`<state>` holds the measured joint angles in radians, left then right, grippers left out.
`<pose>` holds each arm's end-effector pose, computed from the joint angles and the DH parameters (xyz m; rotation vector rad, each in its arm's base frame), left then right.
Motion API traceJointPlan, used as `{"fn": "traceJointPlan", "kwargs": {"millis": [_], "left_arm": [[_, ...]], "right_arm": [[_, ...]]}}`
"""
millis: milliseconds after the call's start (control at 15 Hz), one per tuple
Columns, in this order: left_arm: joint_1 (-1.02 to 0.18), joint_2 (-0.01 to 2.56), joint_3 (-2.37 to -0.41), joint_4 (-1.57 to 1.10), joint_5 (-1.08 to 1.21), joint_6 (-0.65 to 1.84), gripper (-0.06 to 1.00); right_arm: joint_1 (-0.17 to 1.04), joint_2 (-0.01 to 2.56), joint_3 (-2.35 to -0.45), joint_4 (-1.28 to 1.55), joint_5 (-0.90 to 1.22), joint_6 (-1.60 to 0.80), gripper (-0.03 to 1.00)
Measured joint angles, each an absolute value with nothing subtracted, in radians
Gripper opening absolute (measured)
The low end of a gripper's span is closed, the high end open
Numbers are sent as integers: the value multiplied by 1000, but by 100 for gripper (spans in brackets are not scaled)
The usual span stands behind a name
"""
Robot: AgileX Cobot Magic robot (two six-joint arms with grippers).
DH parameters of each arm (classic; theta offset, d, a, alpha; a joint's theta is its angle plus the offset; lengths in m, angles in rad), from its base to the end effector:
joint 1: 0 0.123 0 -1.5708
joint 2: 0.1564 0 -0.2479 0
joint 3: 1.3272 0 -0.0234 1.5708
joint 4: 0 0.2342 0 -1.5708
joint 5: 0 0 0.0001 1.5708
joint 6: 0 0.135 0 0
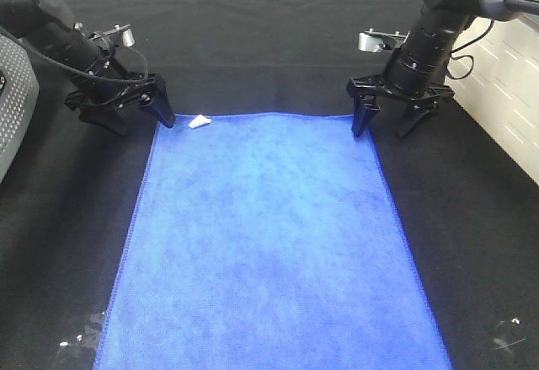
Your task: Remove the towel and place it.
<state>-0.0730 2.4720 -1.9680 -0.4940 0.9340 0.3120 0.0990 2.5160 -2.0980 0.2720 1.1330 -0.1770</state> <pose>0.4692 -0.0859 0.0514 0.1851 2.8155 -0.5725 0.4605 0.0788 0.0512 -0.2599 2.9913 0.3744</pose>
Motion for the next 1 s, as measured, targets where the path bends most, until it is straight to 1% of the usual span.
{"fn": "traceJointPlan", "kwargs": {"millis": [333,667,1000], "left_arm": [[-87,2472,-1968,-483,927,317,86],[-155,2476,-1968,-476,860,327,84],[-197,2477,-1968,-496,848,327,83]], "right_arm": [[99,2516,-2098,282,1118,-177,78],[100,2520,-2098,344,1101,-177,77],[132,2534,-2105,369,1087,-198,77]]}}
